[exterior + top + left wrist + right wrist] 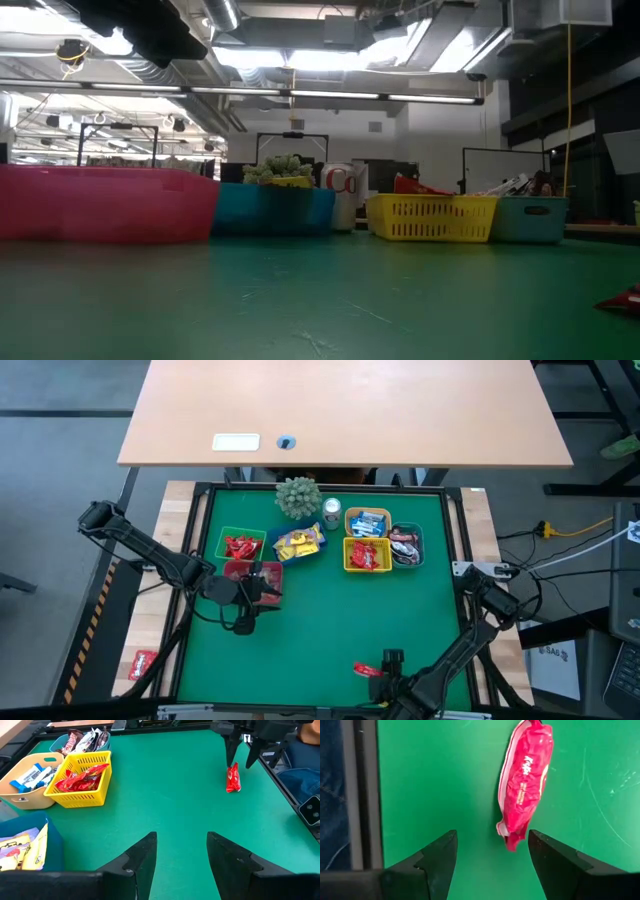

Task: Sort candy
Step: Put the red chocolate bar into the green bin

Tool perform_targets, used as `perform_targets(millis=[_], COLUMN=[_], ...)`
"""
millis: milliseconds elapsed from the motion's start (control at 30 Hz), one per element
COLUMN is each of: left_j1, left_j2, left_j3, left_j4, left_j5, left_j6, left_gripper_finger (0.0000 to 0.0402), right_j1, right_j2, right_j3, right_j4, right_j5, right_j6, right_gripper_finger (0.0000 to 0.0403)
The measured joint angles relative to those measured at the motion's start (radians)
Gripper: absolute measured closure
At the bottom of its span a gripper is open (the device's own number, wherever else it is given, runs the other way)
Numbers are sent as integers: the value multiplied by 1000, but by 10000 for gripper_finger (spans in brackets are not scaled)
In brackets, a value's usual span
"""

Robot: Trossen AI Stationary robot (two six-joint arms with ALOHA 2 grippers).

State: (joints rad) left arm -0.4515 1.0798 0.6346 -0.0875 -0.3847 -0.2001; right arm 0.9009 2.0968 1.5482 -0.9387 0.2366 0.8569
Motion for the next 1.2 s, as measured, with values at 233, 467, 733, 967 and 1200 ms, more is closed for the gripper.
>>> perform_targets(millis=[233,467,733,967,1200], left_j1=[0,0,0,0,0], left_j2=[0,0,0,0,0], left_j3=[0,0,0,0,0], left_j4=[2,15,21,21,47], left_j5=[0,0,0,0,0], left_j6=[0,0,0,0,0], left_gripper_finger=[241,241,241,241,241], right_j1=[-13,-38,-47,-47,-59], right_j2=[27,28,28,29,3], right_j3=[1,1,0,11,40], right_j4=[-1,-6,-50,-145,-292], right_j5=[6,-4,-18,-23,1], right_j6=[1,-15,-27,-42,-141], right_gripper_finger=[163,224,368,361,380])
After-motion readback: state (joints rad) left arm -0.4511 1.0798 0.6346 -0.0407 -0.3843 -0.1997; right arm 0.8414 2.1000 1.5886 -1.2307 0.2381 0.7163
